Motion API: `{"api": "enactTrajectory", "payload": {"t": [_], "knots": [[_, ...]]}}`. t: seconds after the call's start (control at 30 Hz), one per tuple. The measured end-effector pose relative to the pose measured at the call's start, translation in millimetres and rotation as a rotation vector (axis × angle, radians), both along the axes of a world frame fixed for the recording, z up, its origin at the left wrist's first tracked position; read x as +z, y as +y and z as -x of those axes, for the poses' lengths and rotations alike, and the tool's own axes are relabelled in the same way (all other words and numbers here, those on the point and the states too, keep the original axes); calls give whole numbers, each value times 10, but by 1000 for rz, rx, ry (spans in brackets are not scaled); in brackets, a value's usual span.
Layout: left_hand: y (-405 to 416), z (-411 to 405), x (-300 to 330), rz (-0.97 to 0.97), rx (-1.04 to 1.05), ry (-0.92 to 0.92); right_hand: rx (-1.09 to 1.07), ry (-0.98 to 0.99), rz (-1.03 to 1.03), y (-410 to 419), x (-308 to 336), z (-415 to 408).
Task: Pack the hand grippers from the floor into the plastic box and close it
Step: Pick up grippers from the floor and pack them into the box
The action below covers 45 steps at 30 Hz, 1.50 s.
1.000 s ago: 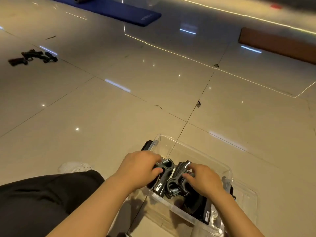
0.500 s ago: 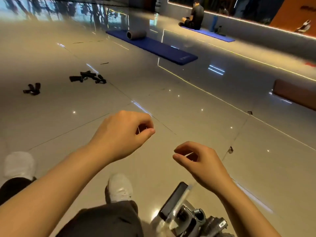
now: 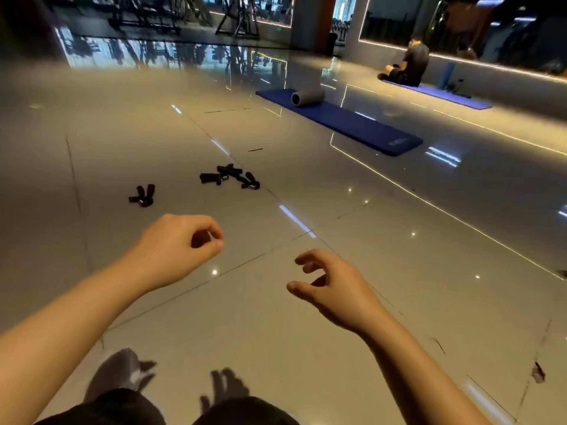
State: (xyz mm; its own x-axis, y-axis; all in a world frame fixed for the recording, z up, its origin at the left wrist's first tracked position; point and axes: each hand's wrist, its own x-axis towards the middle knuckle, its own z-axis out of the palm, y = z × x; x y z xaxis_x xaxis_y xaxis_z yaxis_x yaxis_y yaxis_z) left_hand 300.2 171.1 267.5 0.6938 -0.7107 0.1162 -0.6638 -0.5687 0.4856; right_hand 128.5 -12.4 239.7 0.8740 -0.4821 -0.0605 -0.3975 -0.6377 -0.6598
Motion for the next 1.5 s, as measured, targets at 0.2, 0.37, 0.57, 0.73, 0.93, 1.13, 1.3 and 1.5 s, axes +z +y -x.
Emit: {"api": "enactTrajectory", "payload": {"t": [0.2,0.37,0.57,0.73,0.93,1.13,1.3,1.5], "knots": [[342,-858,113,-5,74,14,52,51,52,121,239,-1072],[341,-1630,150,-18,86,-5,33,5,58,90,332,-1785],[41,-2737,-40,-21,169,-36,2,27,62,-393,249,-2715],[-106,-3657,-249,-2,212,-18,45,41,70,-607,92,-3719],[-159,-4826,-512,-24,230,5,61,126,108,-771,-72,-4926],[-318,-6032,-743,-103,242,32,59,192,148,-1085,-244,-6107],[-653,-7007,-1327,-153,319,127,103,294,123,-1490,-726,-7082],[-1019,-7941,-2311,-173,396,271,194,450,122,-1986,-1507,-8245]]}}
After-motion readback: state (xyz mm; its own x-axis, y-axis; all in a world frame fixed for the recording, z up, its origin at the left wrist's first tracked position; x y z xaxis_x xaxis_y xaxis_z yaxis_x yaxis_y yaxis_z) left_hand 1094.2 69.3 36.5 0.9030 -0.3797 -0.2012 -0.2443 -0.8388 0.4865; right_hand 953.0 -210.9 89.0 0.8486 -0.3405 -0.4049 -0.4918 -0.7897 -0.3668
